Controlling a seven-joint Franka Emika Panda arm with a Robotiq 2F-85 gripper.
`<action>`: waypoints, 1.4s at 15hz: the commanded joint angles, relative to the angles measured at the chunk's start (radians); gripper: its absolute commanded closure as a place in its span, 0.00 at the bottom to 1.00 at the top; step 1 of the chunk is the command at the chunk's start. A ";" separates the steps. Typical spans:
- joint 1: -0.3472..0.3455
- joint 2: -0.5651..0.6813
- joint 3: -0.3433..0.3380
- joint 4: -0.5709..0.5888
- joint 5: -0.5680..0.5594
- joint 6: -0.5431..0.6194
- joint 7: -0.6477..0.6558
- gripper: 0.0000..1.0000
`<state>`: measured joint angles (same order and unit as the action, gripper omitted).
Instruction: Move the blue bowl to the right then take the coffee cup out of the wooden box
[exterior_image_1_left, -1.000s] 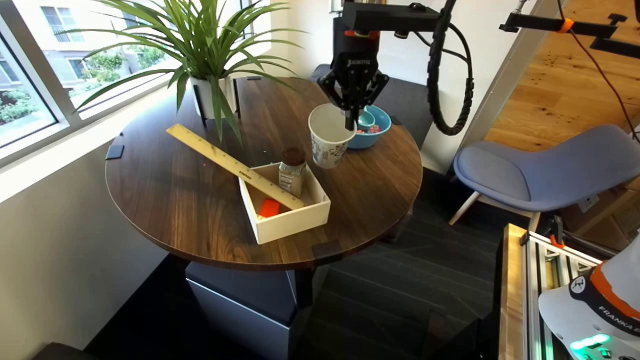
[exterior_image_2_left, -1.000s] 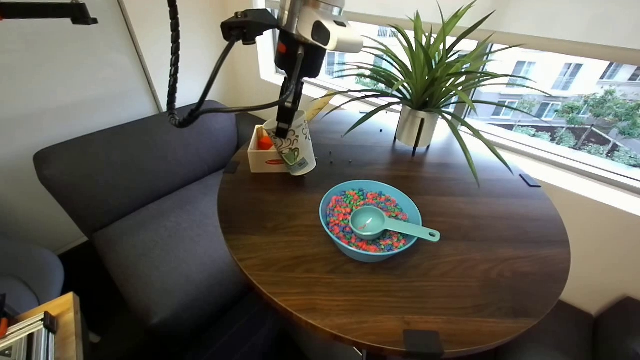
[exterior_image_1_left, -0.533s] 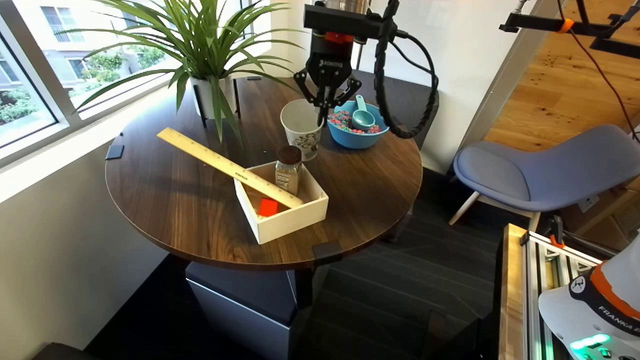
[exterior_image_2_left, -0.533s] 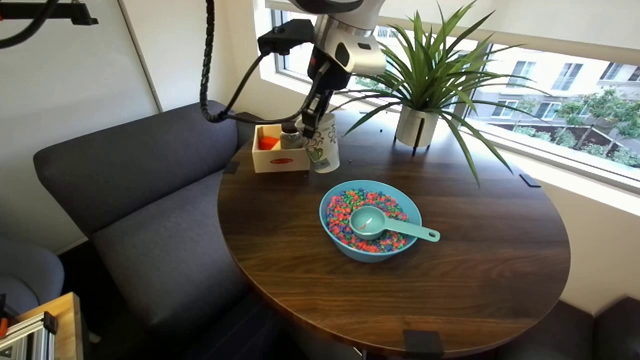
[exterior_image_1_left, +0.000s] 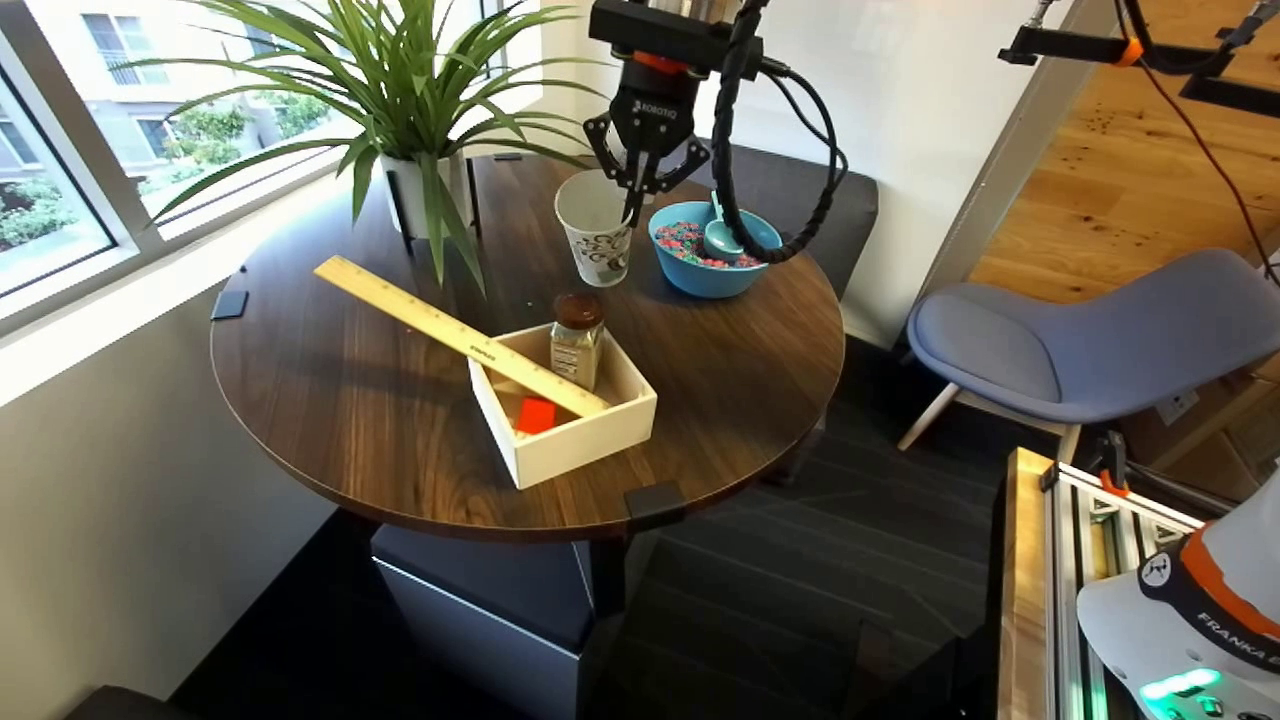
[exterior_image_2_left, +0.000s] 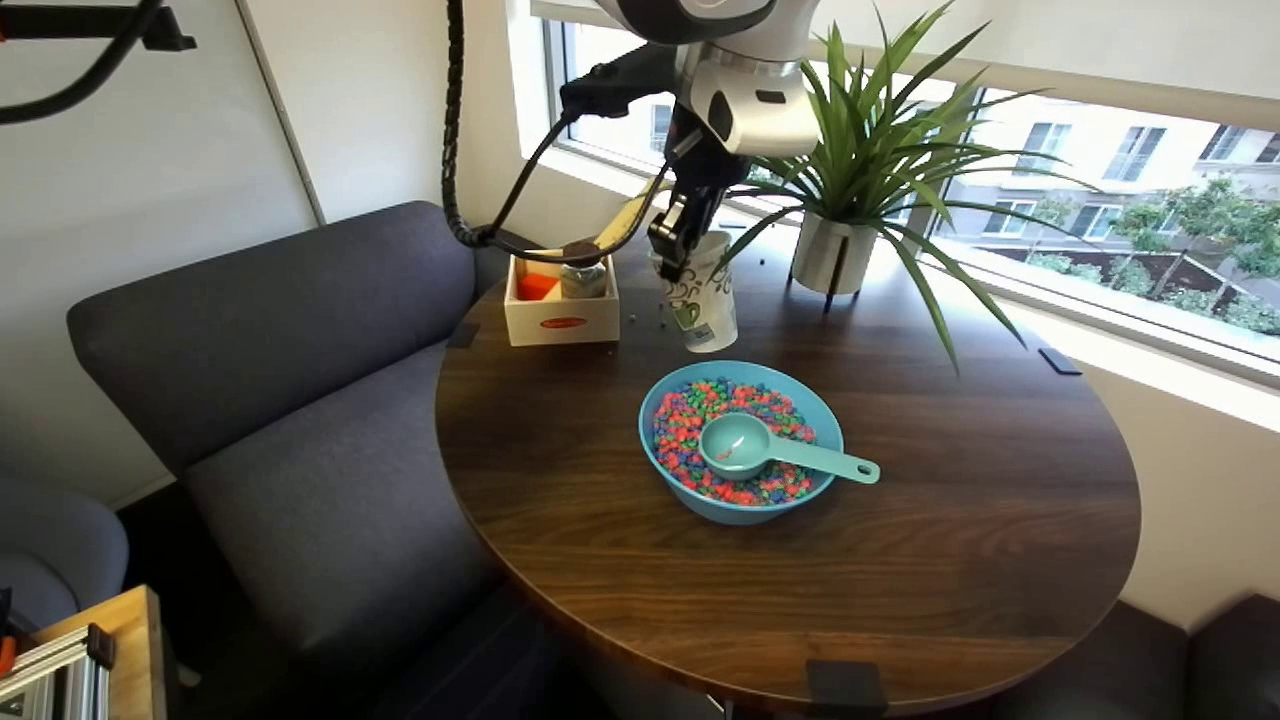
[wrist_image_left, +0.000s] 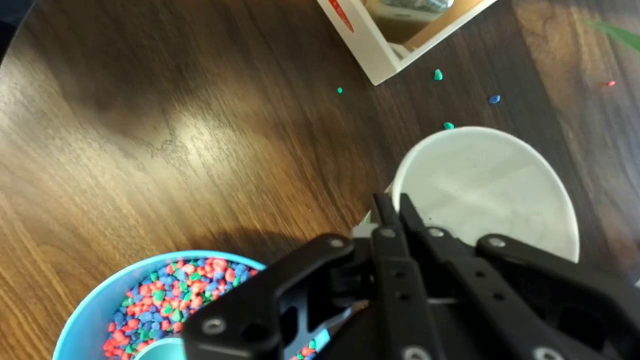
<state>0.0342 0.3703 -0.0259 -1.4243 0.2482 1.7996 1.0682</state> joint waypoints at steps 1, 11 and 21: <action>-0.012 0.043 -0.013 0.042 0.016 -0.054 0.074 0.99; -0.114 0.122 0.007 0.109 0.292 -0.119 0.048 0.99; -0.105 0.120 0.001 0.109 0.274 -0.077 0.002 0.60</action>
<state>-0.0746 0.4765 -0.0295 -1.3287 0.5261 1.7083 1.0840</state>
